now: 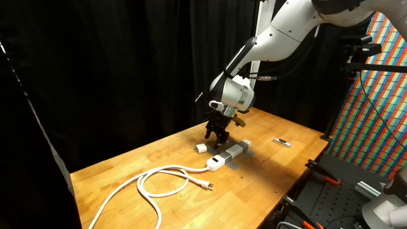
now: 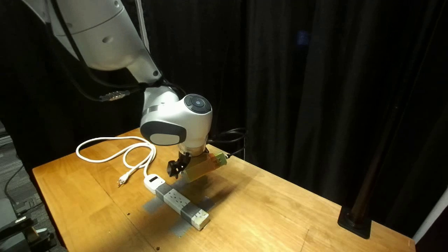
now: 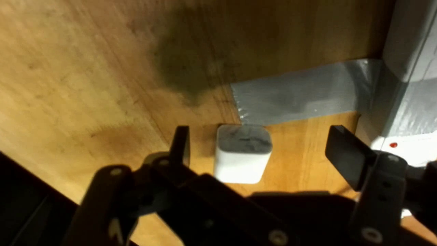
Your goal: Plug the charger head into the adapter
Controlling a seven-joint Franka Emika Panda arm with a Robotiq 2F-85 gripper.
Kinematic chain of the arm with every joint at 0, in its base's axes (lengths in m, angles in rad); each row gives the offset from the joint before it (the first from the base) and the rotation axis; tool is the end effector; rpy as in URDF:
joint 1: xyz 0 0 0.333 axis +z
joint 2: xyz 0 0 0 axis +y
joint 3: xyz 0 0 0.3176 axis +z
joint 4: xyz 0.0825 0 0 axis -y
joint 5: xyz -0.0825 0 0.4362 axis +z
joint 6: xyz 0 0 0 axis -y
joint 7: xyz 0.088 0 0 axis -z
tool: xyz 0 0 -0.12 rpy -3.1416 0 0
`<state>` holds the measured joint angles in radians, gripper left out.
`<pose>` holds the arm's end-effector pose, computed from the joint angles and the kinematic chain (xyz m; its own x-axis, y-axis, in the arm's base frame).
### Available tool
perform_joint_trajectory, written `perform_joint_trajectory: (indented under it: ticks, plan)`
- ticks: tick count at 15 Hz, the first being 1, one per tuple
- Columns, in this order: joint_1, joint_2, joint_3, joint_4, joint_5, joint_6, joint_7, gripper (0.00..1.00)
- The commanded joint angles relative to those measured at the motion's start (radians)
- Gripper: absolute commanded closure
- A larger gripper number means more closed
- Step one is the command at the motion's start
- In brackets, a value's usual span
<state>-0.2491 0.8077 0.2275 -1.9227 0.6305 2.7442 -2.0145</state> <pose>0.6246 -0.0245 0.0137 0.2073 0.8960 0.3927 0.9698 -0.2410 0.0382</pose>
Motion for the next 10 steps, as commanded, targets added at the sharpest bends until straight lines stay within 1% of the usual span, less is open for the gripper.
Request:
perform_joint_trajectory:
  ticks: [1,5,6,10]
  plan:
    - [0.004,0.102,-0.004,0.085,-0.097,0.006,0.084,0.00]
    - [-0.022,0.138,0.026,0.120,-0.192,-0.004,0.159,0.00]
    - [-0.026,0.141,0.033,0.120,-0.208,0.012,0.169,0.00]
    - [-0.033,0.149,0.040,0.130,-0.262,0.004,0.225,0.00]
